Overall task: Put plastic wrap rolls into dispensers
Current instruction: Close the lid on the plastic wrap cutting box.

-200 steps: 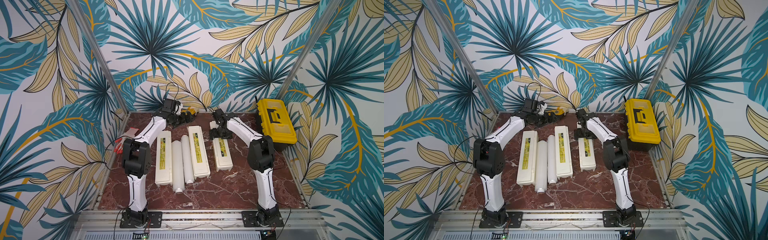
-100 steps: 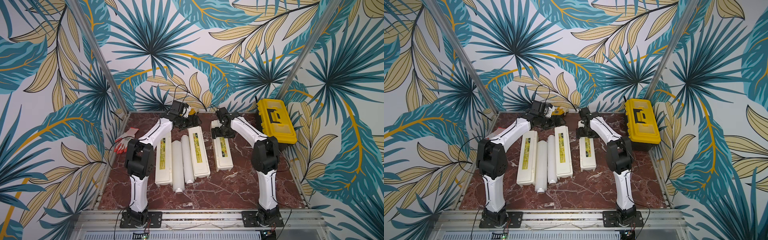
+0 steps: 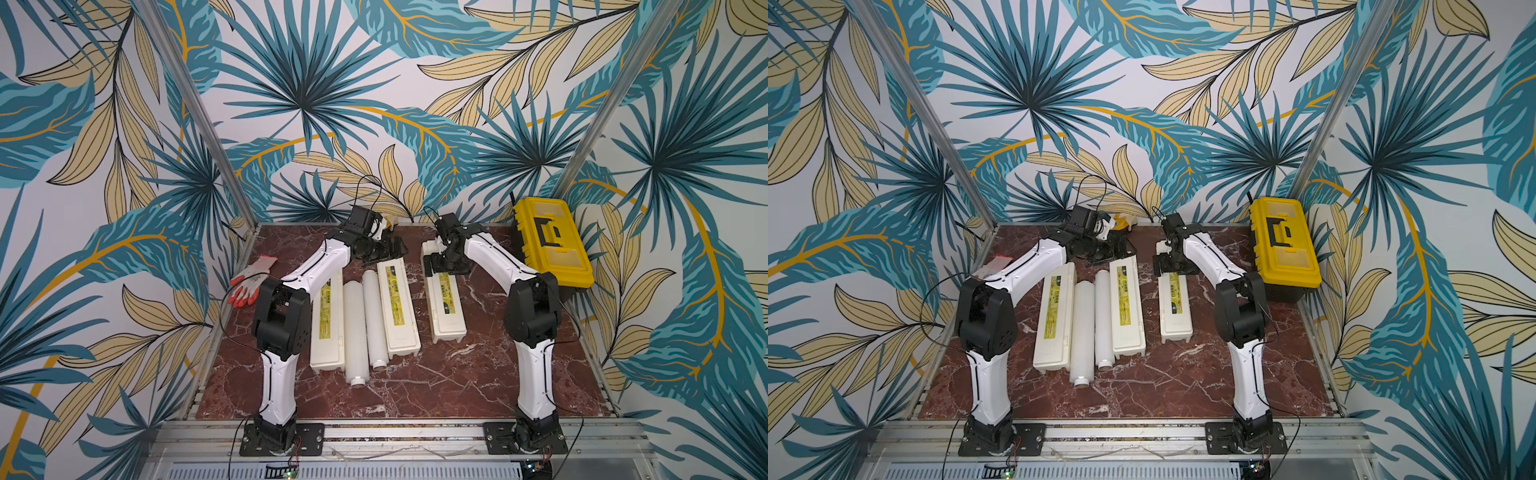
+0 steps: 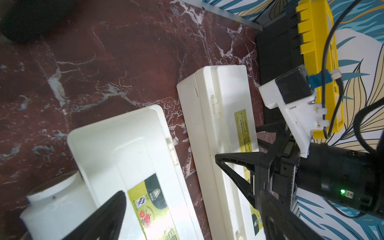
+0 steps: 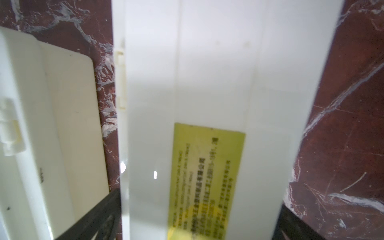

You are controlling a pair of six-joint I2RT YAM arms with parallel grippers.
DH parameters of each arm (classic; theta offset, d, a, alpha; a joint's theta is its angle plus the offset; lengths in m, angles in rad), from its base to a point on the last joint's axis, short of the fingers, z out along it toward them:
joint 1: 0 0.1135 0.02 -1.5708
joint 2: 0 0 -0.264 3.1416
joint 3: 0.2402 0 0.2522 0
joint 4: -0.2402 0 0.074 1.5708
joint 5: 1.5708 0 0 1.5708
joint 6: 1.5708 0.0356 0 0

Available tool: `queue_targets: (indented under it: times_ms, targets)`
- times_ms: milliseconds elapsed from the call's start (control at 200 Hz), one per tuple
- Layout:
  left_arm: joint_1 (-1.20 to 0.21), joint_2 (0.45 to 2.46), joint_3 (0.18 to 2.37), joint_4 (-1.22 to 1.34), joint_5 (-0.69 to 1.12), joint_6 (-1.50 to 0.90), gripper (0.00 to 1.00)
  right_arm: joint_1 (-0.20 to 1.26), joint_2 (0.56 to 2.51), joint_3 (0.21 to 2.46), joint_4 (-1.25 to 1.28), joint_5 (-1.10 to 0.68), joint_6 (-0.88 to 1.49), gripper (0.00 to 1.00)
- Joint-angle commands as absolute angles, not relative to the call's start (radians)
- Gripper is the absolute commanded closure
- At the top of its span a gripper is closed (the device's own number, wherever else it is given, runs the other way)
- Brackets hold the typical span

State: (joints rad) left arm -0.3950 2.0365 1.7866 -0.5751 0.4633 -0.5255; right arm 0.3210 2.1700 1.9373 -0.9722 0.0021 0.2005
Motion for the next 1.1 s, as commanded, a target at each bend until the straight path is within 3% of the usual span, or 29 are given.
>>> queue_targets:
  times_ms: [0,786,911,1091]
  targets:
    - [-0.408,2.001,1.762,-0.582,0.448,-0.532,0.0,0.313,2.149,1.95,-0.971,-0.023,0.178,0.01]
    - [-0.463,1.998,1.742,-0.583,0.423,-0.558,0.0,0.274,2.19,2.119,-0.99,-0.017,0.113,0.01]
    - [-0.483,2.002,1.753,-0.583,0.439,-0.575,0.01,0.237,2.089,2.058,-0.951,-0.13,0.097,0.01]
    - [-0.519,2.014,1.778,-0.583,0.461,-0.608,0.01,0.123,1.881,1.786,-0.863,-0.357,0.052,0.02]
